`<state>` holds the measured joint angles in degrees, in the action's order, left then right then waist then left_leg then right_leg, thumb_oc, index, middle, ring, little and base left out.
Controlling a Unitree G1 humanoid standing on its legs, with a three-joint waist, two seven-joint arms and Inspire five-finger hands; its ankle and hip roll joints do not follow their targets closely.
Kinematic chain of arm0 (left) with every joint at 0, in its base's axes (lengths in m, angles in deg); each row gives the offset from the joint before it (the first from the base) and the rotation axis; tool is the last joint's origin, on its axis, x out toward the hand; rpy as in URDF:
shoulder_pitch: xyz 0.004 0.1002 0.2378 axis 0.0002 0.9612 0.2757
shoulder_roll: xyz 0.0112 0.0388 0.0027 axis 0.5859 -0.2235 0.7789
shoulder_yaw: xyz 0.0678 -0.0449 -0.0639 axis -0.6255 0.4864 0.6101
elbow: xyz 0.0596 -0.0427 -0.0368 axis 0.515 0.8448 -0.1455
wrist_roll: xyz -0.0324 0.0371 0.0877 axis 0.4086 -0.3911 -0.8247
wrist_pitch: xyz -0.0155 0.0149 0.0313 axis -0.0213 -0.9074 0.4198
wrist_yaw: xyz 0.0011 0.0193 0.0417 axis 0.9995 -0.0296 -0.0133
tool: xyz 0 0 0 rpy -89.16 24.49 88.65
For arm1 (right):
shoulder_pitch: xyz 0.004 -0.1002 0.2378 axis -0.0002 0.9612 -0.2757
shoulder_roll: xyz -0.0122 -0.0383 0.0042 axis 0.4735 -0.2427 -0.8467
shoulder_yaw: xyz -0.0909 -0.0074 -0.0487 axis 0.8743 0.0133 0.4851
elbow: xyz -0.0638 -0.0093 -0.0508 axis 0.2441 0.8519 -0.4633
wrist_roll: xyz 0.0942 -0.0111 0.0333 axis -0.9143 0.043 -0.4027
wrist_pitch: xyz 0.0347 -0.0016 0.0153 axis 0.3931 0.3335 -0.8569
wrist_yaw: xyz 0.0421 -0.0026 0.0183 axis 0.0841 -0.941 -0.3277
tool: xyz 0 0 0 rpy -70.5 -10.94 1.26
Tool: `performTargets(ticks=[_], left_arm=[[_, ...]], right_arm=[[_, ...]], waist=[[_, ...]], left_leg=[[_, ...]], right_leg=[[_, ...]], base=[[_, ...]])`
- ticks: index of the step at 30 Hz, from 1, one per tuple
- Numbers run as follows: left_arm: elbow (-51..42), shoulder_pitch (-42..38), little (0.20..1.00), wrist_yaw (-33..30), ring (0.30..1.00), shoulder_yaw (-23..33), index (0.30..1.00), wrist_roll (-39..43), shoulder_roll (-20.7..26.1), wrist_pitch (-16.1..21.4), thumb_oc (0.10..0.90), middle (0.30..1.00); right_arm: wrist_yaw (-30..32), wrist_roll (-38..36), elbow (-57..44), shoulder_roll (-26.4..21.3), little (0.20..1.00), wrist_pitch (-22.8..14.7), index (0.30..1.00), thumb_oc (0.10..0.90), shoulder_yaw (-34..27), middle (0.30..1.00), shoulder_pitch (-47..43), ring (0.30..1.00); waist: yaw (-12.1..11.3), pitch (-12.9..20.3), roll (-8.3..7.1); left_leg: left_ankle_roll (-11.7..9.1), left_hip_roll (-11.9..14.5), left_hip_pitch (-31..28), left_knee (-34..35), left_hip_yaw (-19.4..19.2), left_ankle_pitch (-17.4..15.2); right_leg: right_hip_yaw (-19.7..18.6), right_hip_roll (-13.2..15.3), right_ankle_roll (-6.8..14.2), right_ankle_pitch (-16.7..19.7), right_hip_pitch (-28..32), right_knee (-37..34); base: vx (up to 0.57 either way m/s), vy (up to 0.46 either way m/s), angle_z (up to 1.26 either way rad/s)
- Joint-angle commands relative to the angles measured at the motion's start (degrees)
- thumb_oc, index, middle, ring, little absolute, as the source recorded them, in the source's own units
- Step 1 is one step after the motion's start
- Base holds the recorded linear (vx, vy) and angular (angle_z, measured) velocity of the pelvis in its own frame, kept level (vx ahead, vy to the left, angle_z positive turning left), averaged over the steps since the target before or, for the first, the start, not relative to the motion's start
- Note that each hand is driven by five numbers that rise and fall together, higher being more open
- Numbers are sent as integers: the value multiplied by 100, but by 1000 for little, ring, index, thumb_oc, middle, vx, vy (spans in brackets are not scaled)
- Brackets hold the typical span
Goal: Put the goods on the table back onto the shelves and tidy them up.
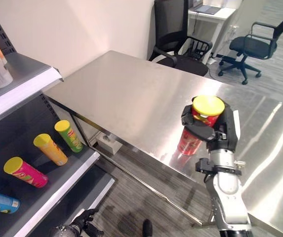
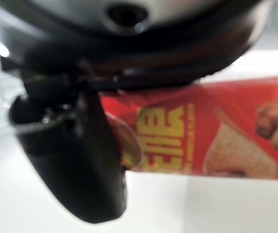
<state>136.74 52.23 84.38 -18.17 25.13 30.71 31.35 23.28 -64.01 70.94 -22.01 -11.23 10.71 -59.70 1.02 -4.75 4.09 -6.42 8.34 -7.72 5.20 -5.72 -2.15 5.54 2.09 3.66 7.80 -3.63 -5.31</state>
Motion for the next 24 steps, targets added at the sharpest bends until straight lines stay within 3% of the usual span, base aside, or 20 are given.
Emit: performTargets(ticks=[1, 5, 10, 12, 13, 16, 17, 20, 22, 23, 24], left_arm=[[251, -280, 900, -39, 900, -74, 900, 130, 361, 130, 800, 900], [235, -312, 900, -64, 900, 61, 900, 188, 418, 147, 800, 900], [237, -343, 900, -88, 900, 98, 900, 131, 433, 175, 800, 900], [168, -467, 900, -173, 900, 49, 900, 66, 424, 209, 800, 900], [219, -433, 900, -358, 900, -47, 900, -83, 270, 242, 800, 900], [52, -533, 900, -383, 900, -46, 900, -56, 368, 183, 800, 900], [14, -498, 900, -361, 900, 18, 900, -63, 437, 196, 800, 900], [24, -458, 900, -304, 900, 34, 900, -99, 456, 207, 800, 900], [-24, -502, 900, -259, 900, -99, 900, -278, 446, 205, 800, 900], [-29, -497, 900, -262, 900, -105, 900, -282, 439, 204, 800, 900], [-264, -655, 900, -212, 900, -486, 900, -710, 467, 258, 800, 900]], right_arm=[[-247, 36, -992, -161, 300, -654, 300, 400, -267, 300, -591, 300], [-788, -261, -1524, -153, 300, -651, 300, 400, 147, 300, -471, 300], [-1029, -310, -1794, -183, 300, -685, 300, 400, 439, 300, -403, 300], [-943, -103, -1928, -225, 300, -782, 300, 400, 456, 300, -376, 300], [-790, 43, -1934, -177, 300, -835, 300, 400, 466, 300, -335, 300], [-734, 160, -1927, -156, 300, -822, 300, 400, 483, 300, -275, 300], [-637, 359, -2039, -163, 300, -828, 300, 400, 410, 300, -200, 300], [-638, 377, -2063, -150, 300, -844, 300, 400, 299, 300, -103, 300], [-636, 418, -2036, -121, 300, -820, 300, 400, 227, 300, 45, 300], [-635, 419, -2047, -126, 300, -820, 300, 400, 219, 300, 58, 300], [-605, 545, -2003, -98, 300, -770, 300, 400, 45, 300, 335, 300]], waist=[[26, 300, -347], [44, 273, -358], [17, 215, -381], [-24, -54, -457], [10, -150, -533], [96, -137, -580], [196, -153, -613], [324, -149, -596], [476, -89, -515], [487, -114, -545], [753, 2, -368]], left_leg=[[-102, 144, -195, -128, -681, 171], [-127, 249, -156, -309, -688, 254], [-186, 379, -98, -304, -665, 394], [-214, 452, 446, -339, -685, 703], [-192, 467, 714, -393, -876, 773], [-144, 461, 946, -600, -1351, 641], [-93, 386, 889, -988, -1624, 238], [-75, 352, 677, -1310, -1790, -84], [-136, 388, 350, -1489, -1803, -305], [-99, 382, 393, -1504, -1874, -210], [-231, 480, -185, -1545, -1803, -324]], right_leg=[[-377, 17, 43, -1138, 529, 733], [-455, -83, -27, -1224, 442, 921], [-410, -156, -75, -1246, 445, 880], [-211, -73, -69, -1195, 321, 806], [-25, 16, -61, -1138, 209, 783], [249, 157, -1, -1048, 56, 712], [399, 278, 52, -884, 5, 635], [566, 389, 81, -724, -59, 567], [680, 416, 138, -710, -115, 552], [767, 447, 89, -627, -151, 565], [941, 485, 192, -576, -263, 620]], base=[[-22, -41, -14], [-22, -59, -10], [-55, -71, -4], [-359, -72, 12], [-392, -61, 48], [-210, -40, 158], [-287, -13, 97], [-167, 45, 65], [-103, 86, 68], [-116, 240, 75], [-224, 293, 73]])
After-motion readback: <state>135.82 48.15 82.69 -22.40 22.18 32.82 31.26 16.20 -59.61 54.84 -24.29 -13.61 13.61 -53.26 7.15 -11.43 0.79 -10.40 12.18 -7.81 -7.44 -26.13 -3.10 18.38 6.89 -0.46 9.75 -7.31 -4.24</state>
